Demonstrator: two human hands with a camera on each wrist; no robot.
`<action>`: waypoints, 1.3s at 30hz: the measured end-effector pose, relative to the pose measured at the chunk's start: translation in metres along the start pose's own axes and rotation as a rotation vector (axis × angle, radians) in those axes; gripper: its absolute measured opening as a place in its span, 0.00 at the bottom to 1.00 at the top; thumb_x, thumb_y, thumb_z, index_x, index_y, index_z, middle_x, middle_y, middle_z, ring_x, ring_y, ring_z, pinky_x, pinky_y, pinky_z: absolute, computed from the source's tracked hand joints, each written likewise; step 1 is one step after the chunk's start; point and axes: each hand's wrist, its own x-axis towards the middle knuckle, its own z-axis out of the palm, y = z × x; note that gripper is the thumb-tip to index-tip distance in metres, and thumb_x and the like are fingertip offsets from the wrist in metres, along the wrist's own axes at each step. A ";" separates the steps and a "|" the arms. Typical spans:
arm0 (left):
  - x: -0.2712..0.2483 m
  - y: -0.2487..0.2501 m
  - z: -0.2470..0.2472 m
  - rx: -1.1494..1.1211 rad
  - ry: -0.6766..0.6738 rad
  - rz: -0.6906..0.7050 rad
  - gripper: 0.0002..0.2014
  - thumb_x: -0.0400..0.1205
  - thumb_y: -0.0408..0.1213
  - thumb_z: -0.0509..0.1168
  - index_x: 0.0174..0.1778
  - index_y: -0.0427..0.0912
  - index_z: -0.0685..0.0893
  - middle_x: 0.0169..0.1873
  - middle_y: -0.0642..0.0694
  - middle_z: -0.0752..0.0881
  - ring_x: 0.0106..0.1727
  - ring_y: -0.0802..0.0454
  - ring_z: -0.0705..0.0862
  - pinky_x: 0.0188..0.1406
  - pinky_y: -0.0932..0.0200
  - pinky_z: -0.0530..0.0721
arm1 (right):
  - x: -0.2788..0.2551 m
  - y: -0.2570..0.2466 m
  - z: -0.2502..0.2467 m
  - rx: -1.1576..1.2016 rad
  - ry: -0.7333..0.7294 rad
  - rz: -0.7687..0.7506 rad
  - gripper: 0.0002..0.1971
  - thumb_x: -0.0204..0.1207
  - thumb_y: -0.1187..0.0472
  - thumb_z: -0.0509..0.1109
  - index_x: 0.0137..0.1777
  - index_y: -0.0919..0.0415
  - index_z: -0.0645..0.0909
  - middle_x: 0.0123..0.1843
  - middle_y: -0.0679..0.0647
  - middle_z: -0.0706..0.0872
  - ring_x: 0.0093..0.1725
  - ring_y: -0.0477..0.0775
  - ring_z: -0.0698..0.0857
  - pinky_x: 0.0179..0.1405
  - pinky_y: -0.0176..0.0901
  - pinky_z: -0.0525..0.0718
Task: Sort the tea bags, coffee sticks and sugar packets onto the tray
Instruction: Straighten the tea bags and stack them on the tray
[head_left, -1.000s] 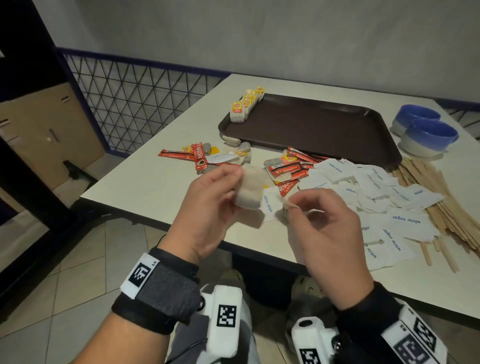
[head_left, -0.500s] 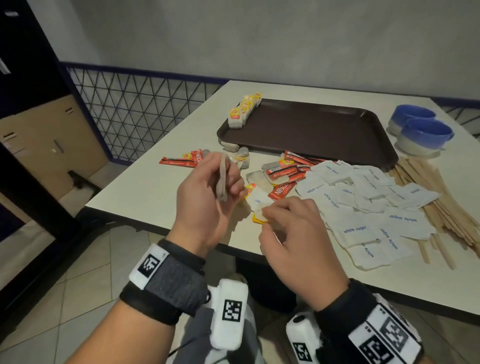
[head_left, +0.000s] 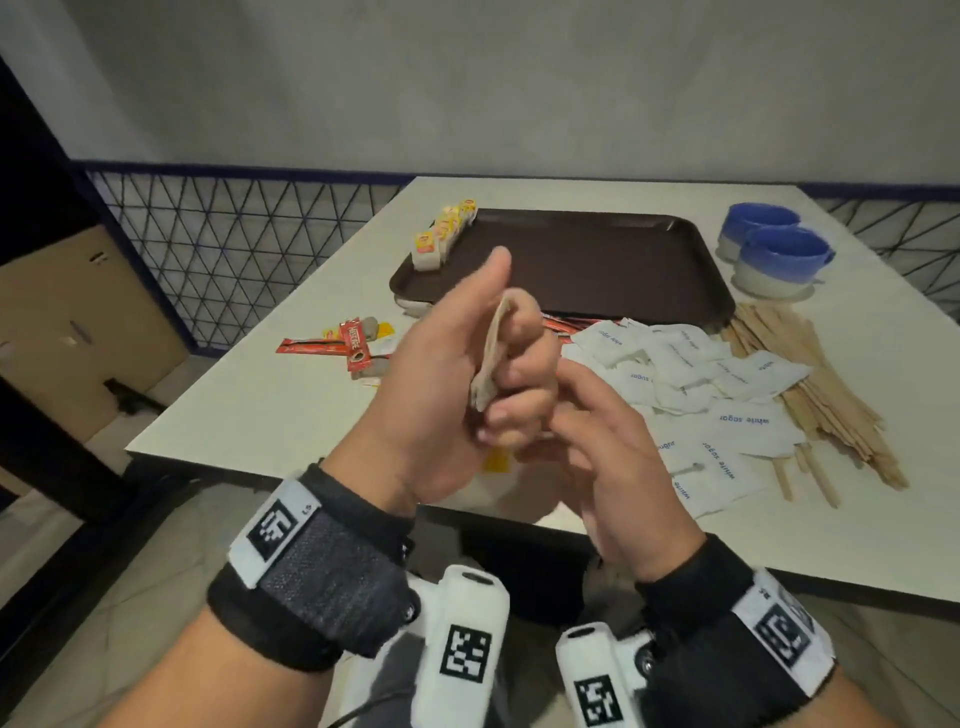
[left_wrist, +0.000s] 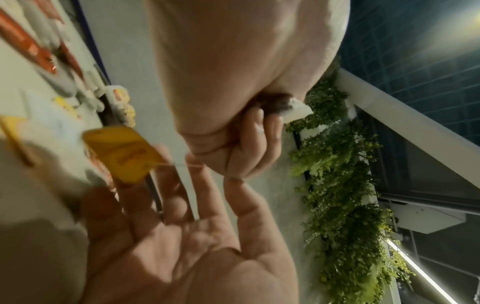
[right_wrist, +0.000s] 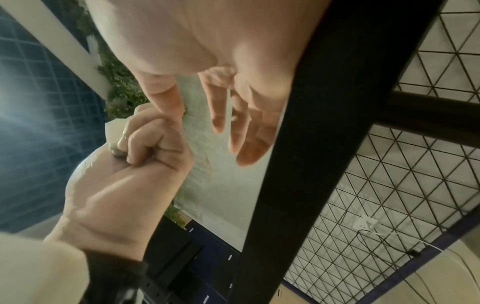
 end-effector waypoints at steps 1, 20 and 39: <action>0.000 -0.004 0.001 -0.061 -0.034 -0.016 0.26 0.86 0.65 0.58 0.35 0.48 0.63 0.28 0.48 0.60 0.20 0.55 0.56 0.18 0.64 0.50 | -0.001 -0.002 0.000 0.009 -0.023 0.032 0.18 0.76 0.62 0.63 0.64 0.59 0.87 0.58 0.70 0.89 0.59 0.73 0.87 0.56 0.63 0.85; -0.010 0.000 -0.025 0.286 0.336 0.335 0.35 0.93 0.59 0.41 0.38 0.39 0.83 0.41 0.41 0.83 0.37 0.50 0.74 0.28 0.56 0.70 | -0.003 -0.007 0.003 -0.088 -0.003 0.201 0.06 0.84 0.66 0.72 0.53 0.56 0.89 0.39 0.58 0.88 0.23 0.49 0.77 0.27 0.41 0.75; -0.008 -0.022 -0.056 0.180 0.561 0.290 0.25 0.88 0.61 0.56 0.32 0.46 0.68 0.28 0.46 0.67 0.31 0.45 0.71 0.38 0.51 0.74 | 0.003 -0.006 -0.003 0.098 0.025 0.167 0.08 0.76 0.72 0.75 0.53 0.68 0.85 0.39 0.64 0.80 0.27 0.55 0.81 0.26 0.46 0.82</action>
